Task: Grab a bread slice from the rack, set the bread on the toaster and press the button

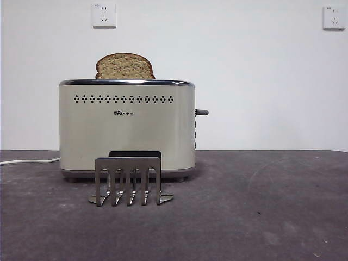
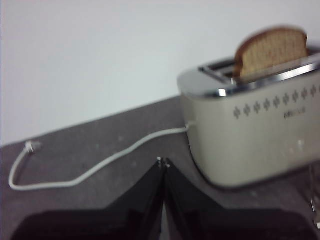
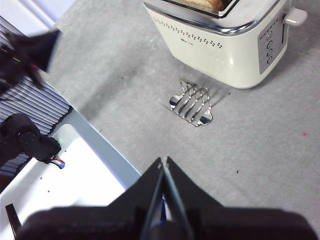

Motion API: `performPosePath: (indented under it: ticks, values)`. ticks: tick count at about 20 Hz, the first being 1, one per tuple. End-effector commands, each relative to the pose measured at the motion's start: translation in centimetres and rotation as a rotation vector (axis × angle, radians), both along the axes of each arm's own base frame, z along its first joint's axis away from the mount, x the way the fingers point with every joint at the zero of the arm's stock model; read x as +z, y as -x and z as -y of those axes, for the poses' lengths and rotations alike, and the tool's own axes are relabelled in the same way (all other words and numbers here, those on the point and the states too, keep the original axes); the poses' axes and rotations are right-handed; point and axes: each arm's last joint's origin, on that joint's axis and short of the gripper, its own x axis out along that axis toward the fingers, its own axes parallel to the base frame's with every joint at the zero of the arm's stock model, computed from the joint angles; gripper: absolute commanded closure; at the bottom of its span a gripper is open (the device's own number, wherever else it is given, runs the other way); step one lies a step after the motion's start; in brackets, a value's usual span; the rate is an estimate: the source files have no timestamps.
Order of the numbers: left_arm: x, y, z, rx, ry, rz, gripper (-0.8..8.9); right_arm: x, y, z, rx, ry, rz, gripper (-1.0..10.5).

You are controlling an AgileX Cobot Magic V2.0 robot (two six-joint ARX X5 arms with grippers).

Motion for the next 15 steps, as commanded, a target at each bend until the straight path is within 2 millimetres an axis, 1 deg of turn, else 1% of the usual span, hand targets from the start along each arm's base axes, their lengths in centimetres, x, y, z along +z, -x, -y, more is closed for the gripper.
performPosePath:
  ticks: [1, 5, 9, 11, 15]
  values:
    - [-1.7, -0.1, 0.0, 0.006, 0.015, -0.020, 8.17, -0.1, 0.0, 0.0, 0.006, 0.003, 0.004, 9.5]
    - [-4.4, -0.2, -0.1, 0.006, 0.021, -0.058, 8.17, -0.1, 0.0, 0.0, 0.006, 0.003, 0.004, 9.5]
    - [-6.3, -0.3, -0.1, 0.008, 0.046, -0.078, 8.17, -0.1, 0.0, 0.0, 0.006, 0.003, 0.004, 9.5]
    - [-6.8, -0.2, 0.0, 0.010, 0.069, -0.114, 8.17, -0.1, 0.0, 0.0, 0.006, 0.003, 0.004, 9.5]
    - [-6.8, -0.2, 0.0, 0.012, 0.106, -0.124, 8.17, -0.1, 0.0, 0.0, 0.007, 0.002, 0.004, 9.5]
